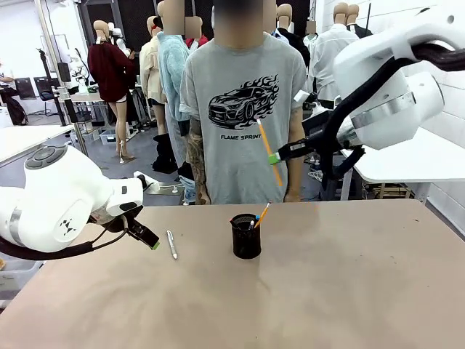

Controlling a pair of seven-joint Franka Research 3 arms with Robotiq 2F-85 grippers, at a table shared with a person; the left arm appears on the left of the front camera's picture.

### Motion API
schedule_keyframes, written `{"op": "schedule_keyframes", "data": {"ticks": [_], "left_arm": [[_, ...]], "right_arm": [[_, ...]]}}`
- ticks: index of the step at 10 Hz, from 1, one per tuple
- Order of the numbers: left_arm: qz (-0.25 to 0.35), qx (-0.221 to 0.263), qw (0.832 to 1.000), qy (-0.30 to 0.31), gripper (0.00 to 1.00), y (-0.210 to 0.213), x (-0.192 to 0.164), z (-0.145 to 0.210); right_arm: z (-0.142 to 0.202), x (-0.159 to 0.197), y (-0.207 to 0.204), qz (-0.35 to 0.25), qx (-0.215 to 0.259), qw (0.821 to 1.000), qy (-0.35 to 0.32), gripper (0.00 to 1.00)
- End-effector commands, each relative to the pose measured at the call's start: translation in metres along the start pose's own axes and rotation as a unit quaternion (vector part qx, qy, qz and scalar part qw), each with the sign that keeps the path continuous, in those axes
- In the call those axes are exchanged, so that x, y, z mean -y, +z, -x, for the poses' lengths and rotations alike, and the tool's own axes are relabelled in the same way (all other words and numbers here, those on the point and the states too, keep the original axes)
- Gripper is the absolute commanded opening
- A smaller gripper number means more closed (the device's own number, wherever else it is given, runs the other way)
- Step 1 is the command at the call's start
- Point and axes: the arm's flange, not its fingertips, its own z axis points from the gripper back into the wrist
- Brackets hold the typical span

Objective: Place the pens into the pen holder.
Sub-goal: Pick up a writing instrument from the table and place it into the Pen holder.

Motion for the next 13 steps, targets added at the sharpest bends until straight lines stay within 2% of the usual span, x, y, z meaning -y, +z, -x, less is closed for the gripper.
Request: {"op": "schedule_keyframes", "data": {"ticks": [1,2,3,4,5,6,7,9,11,13], "left_arm": [[0.0,0.001,1.0,0.003,1.0,0.001,-0.002,0.001],[0.0,0.001,1.0,0.003,1.0,0.001,-0.002,0.001],[0.0,0.001,1.0,0.003,1.0,0.001,-0.002,0.001],[0.0,0.001,1.0,0.003,1.0,0.001,-0.002,0.001],[0.0,0.001,1.0,0.003,1.0,0.001,-0.002,0.001],[0.0,0.001,1.0,0.003,1.0,0.001,-0.002,0.001],[0.0,0.001,1.0,0.003,1.0,0.001,-0.002,0.001],[0.0,0.001,1.0,0.003,1.0,0.001,-0.002,0.001],[0.0,0.001,1.0,0.003,1.0,0.001,-0.002,0.001],[0.0,0.001,1.0,0.003,1.0,0.001,-0.002,0.001]], "right_arm": [[0.022,0.015,-0.019,-0.068,0.052,0.996,0.032,0.0],[0.023,0.017,-0.028,-0.093,0.076,0.992,0.045,0.0],[0.026,0.02,-0.044,-0.115,0.078,0.989,0.049,0.0],[0.027,0.022,-0.055,0.008,0.003,1.0,0.02,0.0],[0.017,0.005,-0.025,-0.087,0.07,0.993,0.044,0.0],[0.029,0.016,-0.037,-0.066,0.052,0.996,0.038,0.0],[0.032,0.009,-0.031,-0.112,0.086,0.987,0.072,0.0],[0.038,0.018,-0.047,-0.175,0.112,0.972,0.112,0.0],[0.041,0.035,-0.062,-0.195,0.123,0.965,0.121,0.0],[0.045,0.05,-0.077,-0.242,0.121,0.955,0.123,0.0]]}}
